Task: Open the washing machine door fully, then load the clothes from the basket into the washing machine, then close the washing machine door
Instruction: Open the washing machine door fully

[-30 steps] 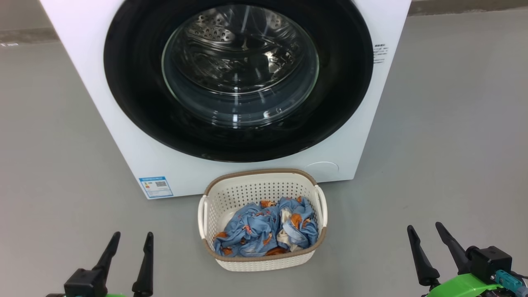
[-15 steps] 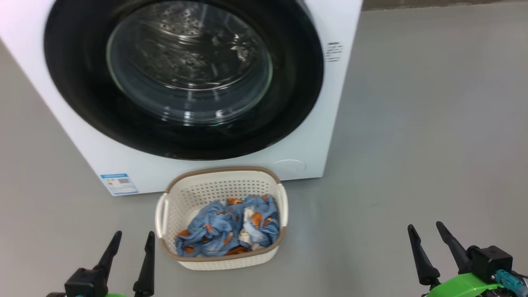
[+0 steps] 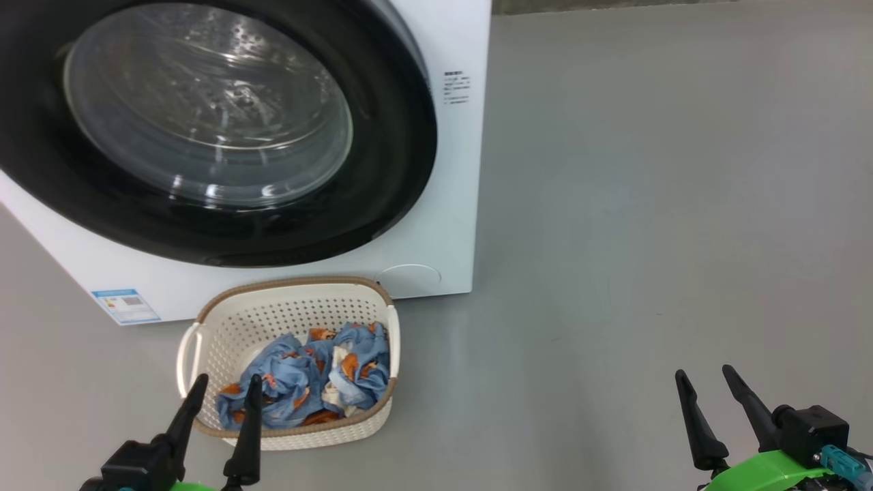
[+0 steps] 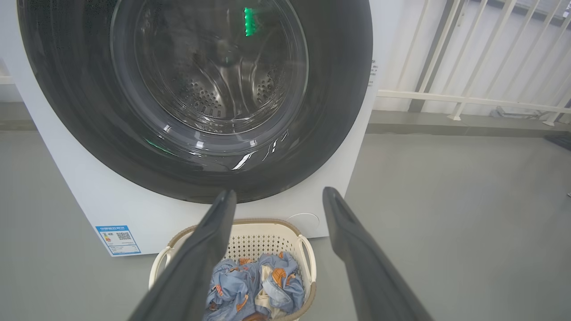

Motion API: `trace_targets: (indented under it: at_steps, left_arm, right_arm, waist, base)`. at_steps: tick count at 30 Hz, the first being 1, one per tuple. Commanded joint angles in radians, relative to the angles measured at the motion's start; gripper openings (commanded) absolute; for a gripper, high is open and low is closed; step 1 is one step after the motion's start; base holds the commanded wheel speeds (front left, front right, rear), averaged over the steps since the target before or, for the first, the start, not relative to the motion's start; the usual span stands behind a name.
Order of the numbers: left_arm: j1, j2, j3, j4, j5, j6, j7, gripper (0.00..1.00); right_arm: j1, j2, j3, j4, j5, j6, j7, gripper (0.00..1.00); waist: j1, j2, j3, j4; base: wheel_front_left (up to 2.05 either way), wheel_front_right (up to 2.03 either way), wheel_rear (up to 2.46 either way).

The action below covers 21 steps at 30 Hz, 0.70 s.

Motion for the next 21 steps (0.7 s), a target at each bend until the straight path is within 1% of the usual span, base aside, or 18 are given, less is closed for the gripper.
trace_targets:
  at_steps: [1, 5, 10, 11, 12, 13, 14, 18, 21]
  left_arm:
    - [-0.033, 0.02, 0.032, -0.029, -0.004, -0.002, -0.006, 1.0]
    - [-0.034, 0.02, 0.029, -0.032, -0.006, -0.002, -0.006, 1.0]
    - [-0.034, 0.017, 0.022, -0.035, -0.01, -0.002, -0.006, 1.0]
    - [-0.033, 0.016, 0.02, -0.035, -0.013, -0.002, -0.006, 1.0]
    - [-0.033, 0.015, 0.019, -0.036, -0.015, -0.002, -0.006, 1.0]
    - [-0.032, 0.014, 0.017, -0.037, -0.016, -0.002, -0.006, 1.0]
    - [-0.032, 0.013, 0.015, -0.038, -0.017, -0.002, -0.006, 1.0]
    - [-0.031, 0.004, 0.005, -0.044, -0.024, -0.002, -0.006, 1.0]
    - [-0.035, -0.002, -0.003, -0.05, -0.027, -0.002, -0.006, 1.0]
  right_arm:
    - [-0.032, -0.006, 0.018, -0.026, -0.001, 0.002, -0.013, 1.0]
    - [-0.033, -0.005, 0.015, -0.024, 0.0, 0.002, -0.013, 1.0]
    - [-0.04, -0.001, 0.01, -0.028, 0.01, 0.002, -0.013, 1.0]
    - [-0.043, 0.003, 0.012, -0.028, 0.021, 0.002, -0.013, 0.73]
    - [-0.047, 0.006, 0.013, -0.031, 0.032, 0.002, -0.013, 0.41]
    - [-0.053, 0.007, 0.015, -0.033, 0.042, 0.002, -0.013, 0.12]
    - [-0.06, 0.009, 0.018, -0.036, 0.052, 0.002, -0.013, 0.0]
    - [-0.118, 0.029, 0.026, -0.059, 0.12, 0.002, -0.013, 0.0]
    - [-0.189, 0.047, 0.024, -0.072, 0.199, 0.002, -0.013, 0.0]
  waist:
    - [0.0, 0.0, 0.001, -0.001]
    - [0.0, 0.0, 0.002, -0.002]
    - [0.0, 0.0, 0.003, 0.002]
    - [0.0, 0.0, 0.003, 0.003]
    - [0.0, 0.0, 0.003, 0.004]
    - [0.0, 0.0, 0.004, 0.006]
    - [0.0, 0.0, 0.005, 0.007]
    - [0.0, 0.0, 0.014, 0.016]
    - [0.0, 0.0, 0.03, 0.025]
  base:
    - [0.51, 0.51, -1.02]
    - [0.31, 0.31, -0.63]
    - [0.03, 0.03, -0.06]
    - [0.0, 0.0, 0.0]
    - [0.0, 0.0, 0.0]
    - [0.0, 0.0, 0.0]
    - [0.0, 0.0, 0.0]
    - [0.0, 0.0, 0.0]
    - [0.0, 0.0, 0.0]
